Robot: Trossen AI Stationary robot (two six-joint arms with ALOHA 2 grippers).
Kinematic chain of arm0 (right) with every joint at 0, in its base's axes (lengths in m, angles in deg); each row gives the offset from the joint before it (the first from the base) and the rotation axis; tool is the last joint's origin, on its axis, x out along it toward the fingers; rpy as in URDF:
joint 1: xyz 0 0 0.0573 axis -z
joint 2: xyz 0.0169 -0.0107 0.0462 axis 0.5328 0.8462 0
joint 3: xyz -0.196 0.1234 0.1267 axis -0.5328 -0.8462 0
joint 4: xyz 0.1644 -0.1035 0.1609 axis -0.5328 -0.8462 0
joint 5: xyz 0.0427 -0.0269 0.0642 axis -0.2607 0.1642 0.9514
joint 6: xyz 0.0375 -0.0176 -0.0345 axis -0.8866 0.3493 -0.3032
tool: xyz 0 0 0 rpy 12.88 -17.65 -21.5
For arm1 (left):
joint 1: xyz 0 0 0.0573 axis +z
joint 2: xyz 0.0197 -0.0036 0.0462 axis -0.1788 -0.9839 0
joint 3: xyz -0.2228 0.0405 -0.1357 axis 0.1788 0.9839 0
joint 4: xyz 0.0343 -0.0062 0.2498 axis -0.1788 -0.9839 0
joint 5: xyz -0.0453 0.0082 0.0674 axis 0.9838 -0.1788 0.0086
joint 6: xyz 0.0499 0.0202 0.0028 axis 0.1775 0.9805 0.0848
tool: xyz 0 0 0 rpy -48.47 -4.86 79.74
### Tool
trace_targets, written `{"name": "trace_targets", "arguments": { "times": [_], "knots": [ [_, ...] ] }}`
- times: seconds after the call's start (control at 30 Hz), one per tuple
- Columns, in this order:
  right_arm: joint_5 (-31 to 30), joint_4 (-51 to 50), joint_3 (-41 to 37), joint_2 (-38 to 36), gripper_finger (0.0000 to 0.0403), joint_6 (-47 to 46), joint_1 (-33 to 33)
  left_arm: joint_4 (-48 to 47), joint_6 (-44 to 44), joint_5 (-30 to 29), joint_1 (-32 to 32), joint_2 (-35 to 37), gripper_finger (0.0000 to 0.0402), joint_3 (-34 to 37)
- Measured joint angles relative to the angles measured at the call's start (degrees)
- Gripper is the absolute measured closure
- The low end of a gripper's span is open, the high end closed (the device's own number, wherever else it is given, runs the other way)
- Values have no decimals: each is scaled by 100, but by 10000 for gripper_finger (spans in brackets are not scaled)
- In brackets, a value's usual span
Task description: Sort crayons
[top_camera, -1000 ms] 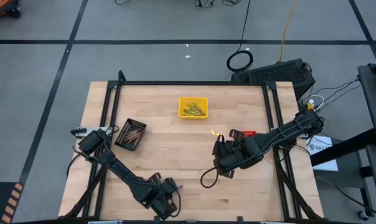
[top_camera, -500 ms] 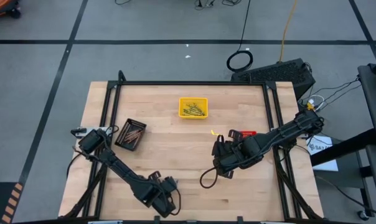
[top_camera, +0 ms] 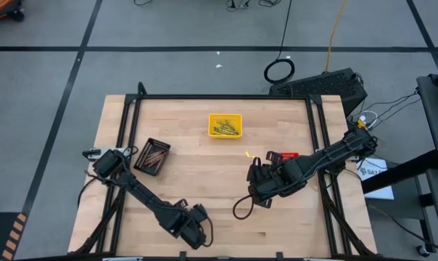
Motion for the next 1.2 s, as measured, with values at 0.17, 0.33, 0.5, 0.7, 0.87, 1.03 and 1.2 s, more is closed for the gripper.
{"name": "trace_targets", "arguments": {
  "times": [0.17, 0.33, 0.5, 0.7, 0.87, 1.03, 1.2],
  "knots": [
    [-4, -2, 0, 0, 298, 5, -5, -6, 0, 254, -6, 2, 401, -2],
    [-10, -2, 0, 0, 298, 101, -38, -342, -2, 184, 18, 211, 401, -7],
    [-33, 9, 0, 0, 298, 108, -99, -1112, 3, 15, 25, 614, 401, -11],
    [-33, 18, 0, 0, 298, 116, -147, -1394, 183, 561, 56, 761, 401, -11],
    [-33, 142, 0, 0, 298, 127, -151, -1451, 381, 981, 160, 752, 401, -11],
    [-31, 141, 0, 0, 298, 166, -151, -1947, 603, 1006, 304, 752, 401, -11],
    [-28, 140, 0, 0, 298, 153, -151, -2126, 673, 975, 379, 752, 401, -7]
  ]
}}
